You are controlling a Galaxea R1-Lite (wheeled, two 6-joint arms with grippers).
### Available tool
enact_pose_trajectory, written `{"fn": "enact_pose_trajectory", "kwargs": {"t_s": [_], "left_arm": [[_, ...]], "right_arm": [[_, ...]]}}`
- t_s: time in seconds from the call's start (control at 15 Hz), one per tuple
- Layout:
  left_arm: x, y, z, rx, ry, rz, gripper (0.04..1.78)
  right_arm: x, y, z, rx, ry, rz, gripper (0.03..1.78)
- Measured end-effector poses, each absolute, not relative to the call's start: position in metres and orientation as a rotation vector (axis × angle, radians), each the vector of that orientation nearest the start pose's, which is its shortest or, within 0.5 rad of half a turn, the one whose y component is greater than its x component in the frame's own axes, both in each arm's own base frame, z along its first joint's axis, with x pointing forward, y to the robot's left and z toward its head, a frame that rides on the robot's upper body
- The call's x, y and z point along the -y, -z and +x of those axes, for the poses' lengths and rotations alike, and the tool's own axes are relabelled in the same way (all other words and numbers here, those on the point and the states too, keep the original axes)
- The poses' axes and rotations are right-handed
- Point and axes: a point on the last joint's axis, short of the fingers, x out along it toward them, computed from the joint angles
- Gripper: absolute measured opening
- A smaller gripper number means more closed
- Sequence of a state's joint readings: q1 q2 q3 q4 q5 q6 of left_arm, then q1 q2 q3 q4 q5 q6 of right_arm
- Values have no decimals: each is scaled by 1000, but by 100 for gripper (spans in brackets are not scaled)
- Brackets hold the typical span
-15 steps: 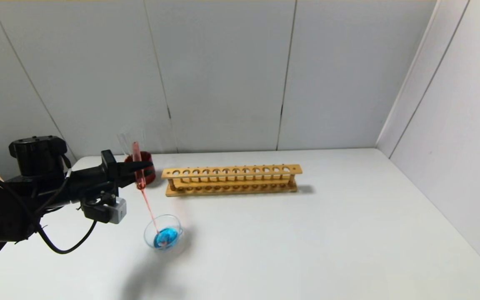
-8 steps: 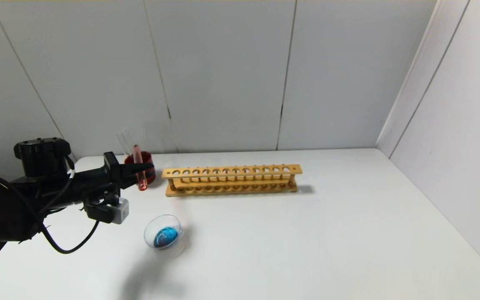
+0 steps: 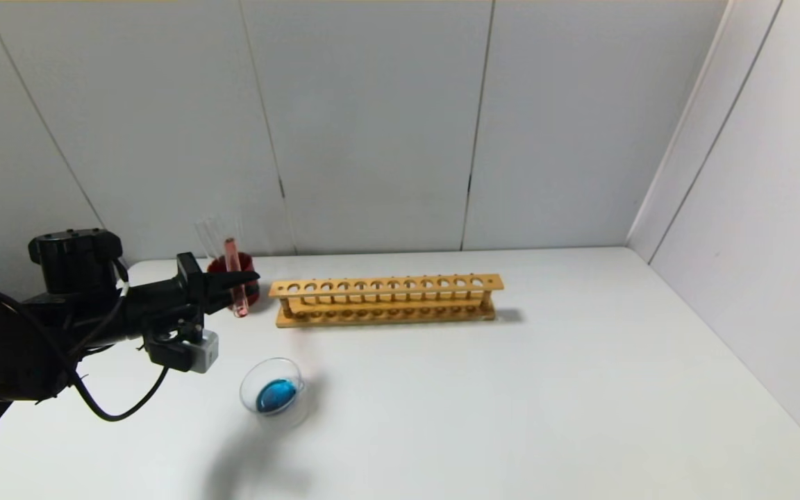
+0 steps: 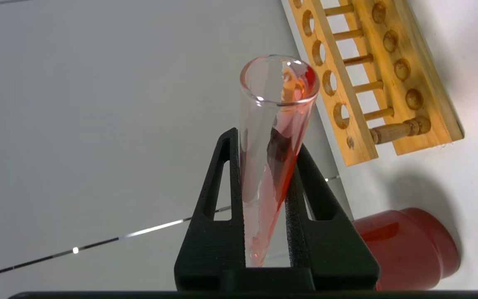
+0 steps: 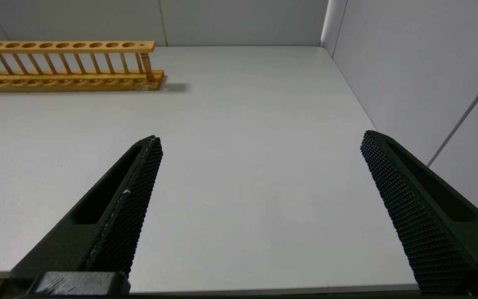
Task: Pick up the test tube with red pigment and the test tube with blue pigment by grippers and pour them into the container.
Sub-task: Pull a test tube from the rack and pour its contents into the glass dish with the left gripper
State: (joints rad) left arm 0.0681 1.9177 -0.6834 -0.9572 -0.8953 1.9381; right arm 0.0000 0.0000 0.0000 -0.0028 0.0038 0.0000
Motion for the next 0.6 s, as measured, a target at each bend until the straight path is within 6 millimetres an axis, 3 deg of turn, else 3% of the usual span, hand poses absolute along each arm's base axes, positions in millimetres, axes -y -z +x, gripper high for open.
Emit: {"fn": "enact_pose_trajectory", "kwargs": {"t_s": [0.6], "left_arm": [[3, -123, 317, 655, 762, 1712, 32]], "right_arm": [[0, -76, -23, 3, -4, 0, 175]]}}
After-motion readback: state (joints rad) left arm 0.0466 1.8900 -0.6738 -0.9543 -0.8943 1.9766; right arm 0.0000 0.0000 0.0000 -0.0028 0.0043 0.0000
